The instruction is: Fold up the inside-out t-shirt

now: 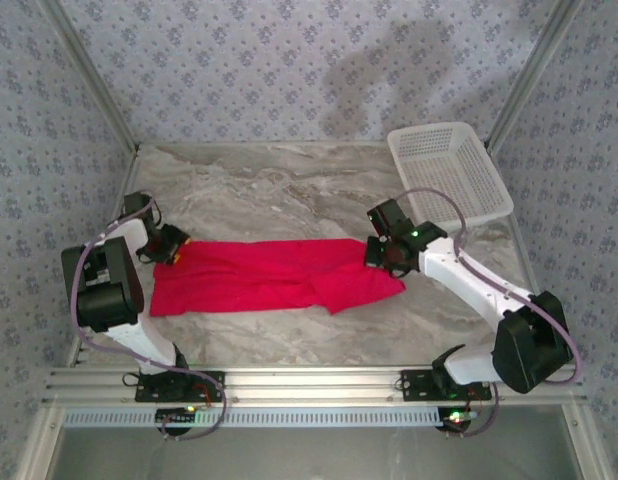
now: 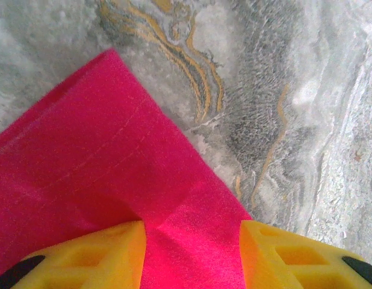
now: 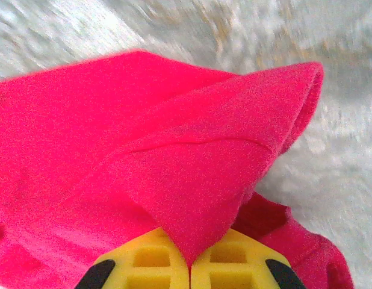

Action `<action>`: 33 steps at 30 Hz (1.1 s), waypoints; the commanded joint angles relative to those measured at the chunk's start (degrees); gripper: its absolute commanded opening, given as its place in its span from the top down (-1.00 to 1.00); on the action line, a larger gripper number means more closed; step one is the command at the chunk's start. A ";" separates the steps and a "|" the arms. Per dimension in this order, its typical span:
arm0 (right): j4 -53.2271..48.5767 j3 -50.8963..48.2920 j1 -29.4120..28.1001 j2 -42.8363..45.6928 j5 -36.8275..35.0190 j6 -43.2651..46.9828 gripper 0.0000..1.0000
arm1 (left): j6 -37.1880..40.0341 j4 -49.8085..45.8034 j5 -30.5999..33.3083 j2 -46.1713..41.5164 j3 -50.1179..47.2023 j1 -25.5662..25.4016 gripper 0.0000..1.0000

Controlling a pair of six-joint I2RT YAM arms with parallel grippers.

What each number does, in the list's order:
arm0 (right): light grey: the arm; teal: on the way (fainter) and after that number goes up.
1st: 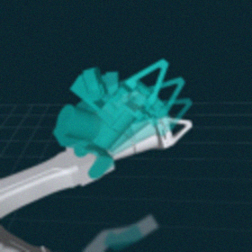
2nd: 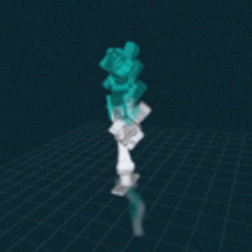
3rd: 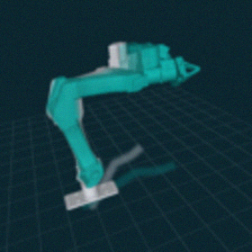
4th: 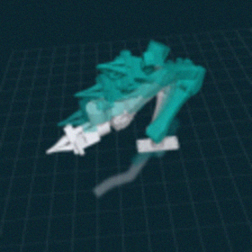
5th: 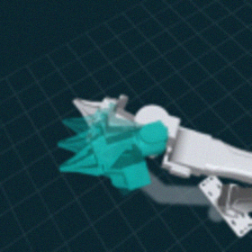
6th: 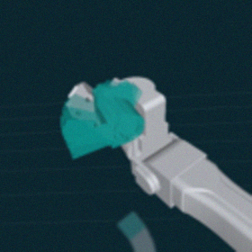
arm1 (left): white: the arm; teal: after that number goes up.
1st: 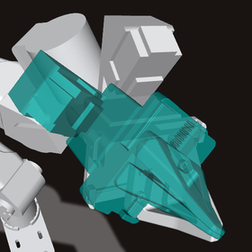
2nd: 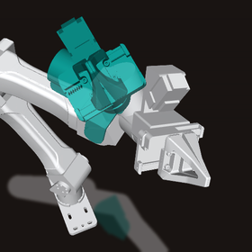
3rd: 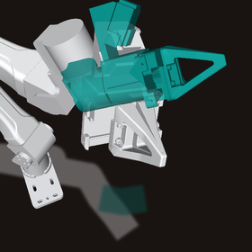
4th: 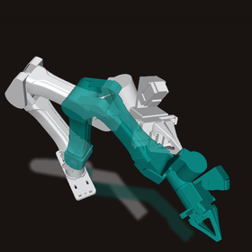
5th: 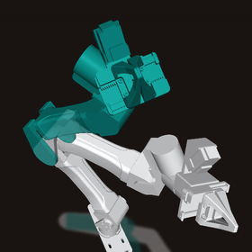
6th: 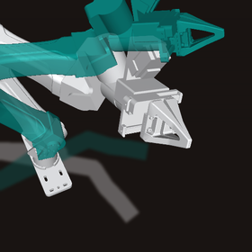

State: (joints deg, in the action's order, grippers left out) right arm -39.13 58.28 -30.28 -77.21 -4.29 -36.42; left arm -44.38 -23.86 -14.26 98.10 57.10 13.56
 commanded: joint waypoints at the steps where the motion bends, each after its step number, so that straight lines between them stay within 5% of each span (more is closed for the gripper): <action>1: -1.47 3.38 1.40 -0.56 -1.14 3.12 0.93 | 0.92 -2.24 1.11 -0.34 2.11 0.50 0.10; 11: 4.02 4.03 6.26 -15.69 1.88 6.00 0.92 | 1.43 -2.26 1.80 2.62 2.93 0.50 0.10; 15: -1.44 3.17 6.99 -18.16 -2.89 1.02 0.88 | 2.67 -3.94 2.84 1.71 3.37 0.56 0.09; 19: -7.52 4.20 5.85 -13.28 -11.28 -1.34 -0.44 | 3.41 -4.79 4.29 -0.94 3.53 -0.07 0.08; 21: -10.09 6.23 4.66 -10.73 -12.91 -1.11 -0.70 | 3.83 -5.98 5.80 -2.62 4.19 -1.51 0.07; 25: -10.68 12.18 0.48 -8.65 -12.29 -0.84 -0.72 | 4.39 -7.69 8.39 -6.38 5.08 -6.96 0.05; 31: 6.76 12.21 -0.82 -15.78 7.20 -2.19 -0.30 | 1.37 -1.15 3.26 -7.32 1.43 -13.89 -0.04; 33: 8.02 12.08 0.45 -20.10 7.92 -3.86 -0.19 | 0.85 -0.20 0.97 -4.83 1.23 -13.84 -0.04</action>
State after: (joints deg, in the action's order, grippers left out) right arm -35.77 71.09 -31.40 -91.31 -3.07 -37.95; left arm -42.09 -25.61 -10.33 90.80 59.90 -0.86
